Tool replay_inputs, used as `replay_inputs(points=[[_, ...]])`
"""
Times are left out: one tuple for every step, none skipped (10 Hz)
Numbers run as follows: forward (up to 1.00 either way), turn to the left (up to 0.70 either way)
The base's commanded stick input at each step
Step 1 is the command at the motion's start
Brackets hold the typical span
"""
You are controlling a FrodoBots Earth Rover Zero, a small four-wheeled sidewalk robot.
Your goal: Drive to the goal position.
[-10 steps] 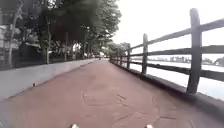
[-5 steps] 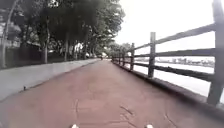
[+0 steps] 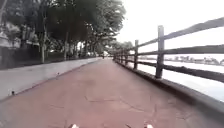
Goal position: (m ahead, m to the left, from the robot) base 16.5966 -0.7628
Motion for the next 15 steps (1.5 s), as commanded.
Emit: replay_inputs(points=[[0.85, 0.0], [0.85, 0.0], [0.85, 0.0], [0.85, 0.0], [0.85, 0.0], [0.85, 0.0], [0.85, 0.0], [0.85, 0.0], [0.85, 0.0], [0.85, 0.0], [0.85, 0.0], [0.85, 0.0], [0.85, 0.0], [0.85, 0.0], [0.85, 0.0]])
